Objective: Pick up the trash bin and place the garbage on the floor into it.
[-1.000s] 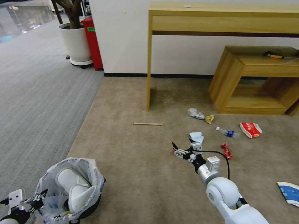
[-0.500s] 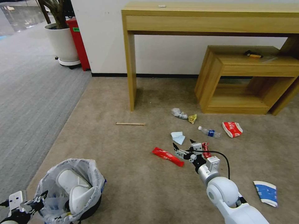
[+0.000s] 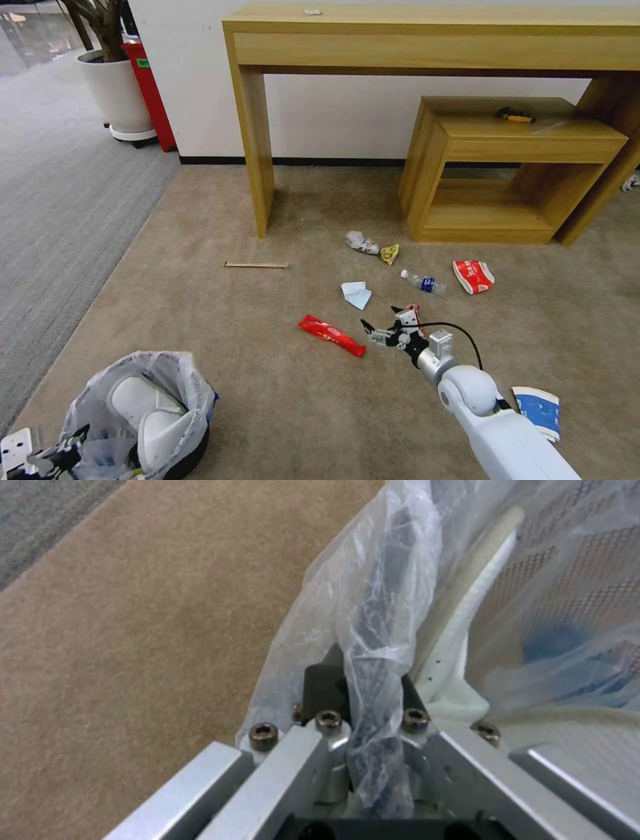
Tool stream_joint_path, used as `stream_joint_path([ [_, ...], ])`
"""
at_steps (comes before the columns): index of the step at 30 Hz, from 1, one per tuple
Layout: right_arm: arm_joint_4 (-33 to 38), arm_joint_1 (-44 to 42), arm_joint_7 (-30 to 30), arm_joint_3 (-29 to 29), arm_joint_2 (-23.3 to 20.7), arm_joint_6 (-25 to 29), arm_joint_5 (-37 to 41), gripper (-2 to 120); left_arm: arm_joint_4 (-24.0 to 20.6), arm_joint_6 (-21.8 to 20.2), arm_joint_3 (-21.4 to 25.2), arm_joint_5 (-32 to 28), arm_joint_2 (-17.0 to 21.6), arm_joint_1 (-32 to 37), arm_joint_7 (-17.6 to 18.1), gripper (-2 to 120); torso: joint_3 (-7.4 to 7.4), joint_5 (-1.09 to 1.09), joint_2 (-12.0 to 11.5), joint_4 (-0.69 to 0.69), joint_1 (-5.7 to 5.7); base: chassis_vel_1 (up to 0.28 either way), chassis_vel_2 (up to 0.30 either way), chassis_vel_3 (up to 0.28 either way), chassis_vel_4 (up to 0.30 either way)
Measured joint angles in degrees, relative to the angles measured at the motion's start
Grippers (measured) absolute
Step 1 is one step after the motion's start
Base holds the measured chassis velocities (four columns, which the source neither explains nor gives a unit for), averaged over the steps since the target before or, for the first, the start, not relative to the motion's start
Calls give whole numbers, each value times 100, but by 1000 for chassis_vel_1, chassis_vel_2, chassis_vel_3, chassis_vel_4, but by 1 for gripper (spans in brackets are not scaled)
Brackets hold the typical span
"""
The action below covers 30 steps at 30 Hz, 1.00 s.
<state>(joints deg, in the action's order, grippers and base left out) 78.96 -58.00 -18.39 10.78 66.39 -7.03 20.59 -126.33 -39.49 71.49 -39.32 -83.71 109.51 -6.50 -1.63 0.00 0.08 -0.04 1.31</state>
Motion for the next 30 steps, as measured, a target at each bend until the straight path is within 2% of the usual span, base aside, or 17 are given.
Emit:
stream_joint_path([
  [6, -647, 405, -299, -141, 229, 38, -165, 100, -94, 13, 18, 48, -83, 41, -7, 0, 0, 1, 0, 2, 0, 0, 0, 0, 0],
  [8, -1207, 710, -439, -277, 389, 68, -312, 100, -171, 15, 19, 118, -144, 48, -11, 0, 0, 0, 0, -3, 0, 0, 0, 0, 0],
  [9, -1207, 710, -439, -277, 389, 68, -312, 100, -171, 15, 19, 118, -144, 48, -11, 0, 0, 0, 0, -3, 0, 0, 0, 0, 0],
  [12, -1986, 1139, -558, -414, 661, 218, -562, 100, -257, 15, -23, 243, -212, 37, -11, 0, 0, 0, 0, -1, 0, 0, 0, 0, 0],
  [13, -1986, 1139, -558, -414, 661, 218, -562, 100, -257, 15, -23, 243, -212, 37, -11, 0, 0, 0, 0, -1, 0, 0, 0, 0, 0],
  [16, -2569, 1508, -605, -480, 915, 355, -806, 100, -307, 14, -50, 319, -242, 12, -12, 0, -1, 0, 0, 0, 0, 0, 0, 0, 0],
  [24, -3323, 1915, -700, -514, 1244, 453, -1201, 100, -324, -1, -58, 369, -250, -29, -12, 0, 0, 0, 0, -1, 0, 0, 0, 0, 0],
  [30, -3488, 1957, -734, -542, 1352, 456, -1371, 100, -296, -6, -51, 367, -233, -54, -12, 0, 0, 0, 0, -1, 0, 0, 0, 0, 0],
])
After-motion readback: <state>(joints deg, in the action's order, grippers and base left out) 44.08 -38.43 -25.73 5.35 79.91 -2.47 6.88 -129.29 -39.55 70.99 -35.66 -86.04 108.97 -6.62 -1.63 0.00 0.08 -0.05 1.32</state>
